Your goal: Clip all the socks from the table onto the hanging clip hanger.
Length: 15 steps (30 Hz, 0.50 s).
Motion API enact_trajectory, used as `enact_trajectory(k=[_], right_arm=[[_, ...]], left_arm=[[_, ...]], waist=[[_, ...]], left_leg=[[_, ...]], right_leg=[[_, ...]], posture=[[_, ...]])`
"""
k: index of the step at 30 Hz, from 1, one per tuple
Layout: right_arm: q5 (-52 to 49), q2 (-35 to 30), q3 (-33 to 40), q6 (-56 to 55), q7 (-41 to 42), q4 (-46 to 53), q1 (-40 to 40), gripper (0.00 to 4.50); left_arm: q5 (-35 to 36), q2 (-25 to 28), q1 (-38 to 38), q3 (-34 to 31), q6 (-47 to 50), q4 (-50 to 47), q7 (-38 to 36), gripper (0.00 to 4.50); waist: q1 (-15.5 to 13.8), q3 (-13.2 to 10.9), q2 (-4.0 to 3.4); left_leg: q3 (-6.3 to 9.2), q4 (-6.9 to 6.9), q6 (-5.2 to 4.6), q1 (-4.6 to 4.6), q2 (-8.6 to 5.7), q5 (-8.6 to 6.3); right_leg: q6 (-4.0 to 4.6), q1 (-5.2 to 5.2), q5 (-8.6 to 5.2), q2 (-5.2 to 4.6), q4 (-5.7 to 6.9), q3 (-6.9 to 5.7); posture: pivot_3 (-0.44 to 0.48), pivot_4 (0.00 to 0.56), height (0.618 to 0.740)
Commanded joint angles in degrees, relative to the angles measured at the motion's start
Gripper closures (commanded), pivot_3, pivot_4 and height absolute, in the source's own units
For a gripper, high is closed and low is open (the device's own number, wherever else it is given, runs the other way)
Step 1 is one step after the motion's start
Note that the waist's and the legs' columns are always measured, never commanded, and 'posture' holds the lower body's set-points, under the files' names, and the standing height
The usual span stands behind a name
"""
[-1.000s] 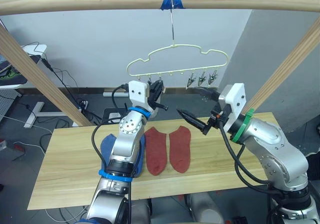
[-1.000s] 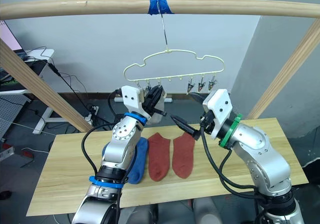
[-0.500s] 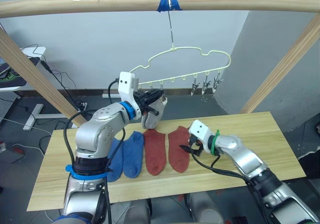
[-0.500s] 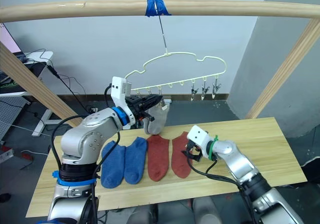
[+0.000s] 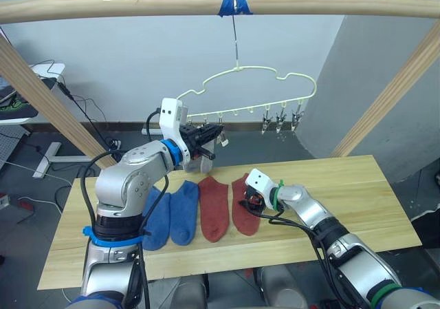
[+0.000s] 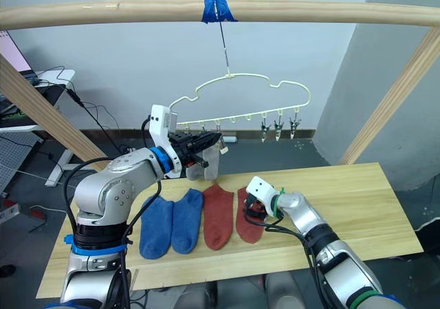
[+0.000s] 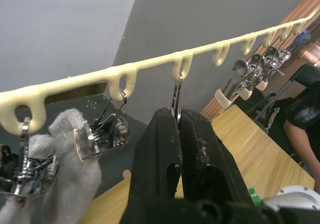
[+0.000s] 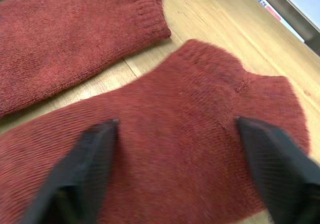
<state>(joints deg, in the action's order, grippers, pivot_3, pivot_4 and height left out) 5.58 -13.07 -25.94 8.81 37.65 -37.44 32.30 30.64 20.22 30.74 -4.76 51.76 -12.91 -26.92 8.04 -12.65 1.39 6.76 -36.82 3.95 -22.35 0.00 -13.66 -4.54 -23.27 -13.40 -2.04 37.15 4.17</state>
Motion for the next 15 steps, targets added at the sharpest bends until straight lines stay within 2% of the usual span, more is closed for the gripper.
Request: enact_trajectory(k=[1, 8, 12, 15], right_arm=[[1.0, -0.6, 0.5, -1.0, 1.4, 0.0, -1.7, 2.09], [0.0, -2.8, 2.3, -1.5, 3.4, 5.3, -4.9, 4.47], [-6.3, -5.5, 7.4, 3.6, 7.9, 18.3, -8.6, 4.47], [-15.7, -4.9, 12.7, 11.3, 10.4, 30.7, -11.3, 4.47]], left_arm=[[0.4, 1.0, -0.9, 0.2, 1.1, -0.6, -0.1, 4.50], [1.2, 1.0, -1.4, -0.2, 1.8, -1.0, 0.3, 4.50], [2.8, 1.2, -1.8, -0.3, 3.3, -0.9, -0.5, 4.50], [5.0, 1.2, -1.9, -0.7, 5.2, -0.6, -1.1, 4.50]], waist=[[0.0, 0.0, 0.00], [-0.1, 0.0, 0.00], [-0.3, 0.0, -0.02], [-0.1, 0.0, -0.03]], left_leg=[[0.00, -0.01, 0.00, 0.01, 0.00, 0.00], [-0.01, -0.03, 0.00, 0.02, -0.01, 0.00], [0.00, -0.01, 0.00, 0.01, -0.01, 0.00], [-0.02, -0.01, 0.00, 0.00, -0.01, 0.00]], right_leg=[[-0.03, 0.01, -0.02, 0.00, 0.00, 0.00], [-0.07, 0.06, -0.04, -0.01, -0.01, 0.02], [-0.12, 0.05, -0.07, -0.01, -0.01, 0.02], [-0.15, 0.05, -0.09, -0.01, -0.02, 0.03]], posture=[[-0.114, 0.193, 0.740], [-0.108, 0.193, 0.740], [-0.110, 0.196, 0.740], [-0.110, 0.196, 0.740]])
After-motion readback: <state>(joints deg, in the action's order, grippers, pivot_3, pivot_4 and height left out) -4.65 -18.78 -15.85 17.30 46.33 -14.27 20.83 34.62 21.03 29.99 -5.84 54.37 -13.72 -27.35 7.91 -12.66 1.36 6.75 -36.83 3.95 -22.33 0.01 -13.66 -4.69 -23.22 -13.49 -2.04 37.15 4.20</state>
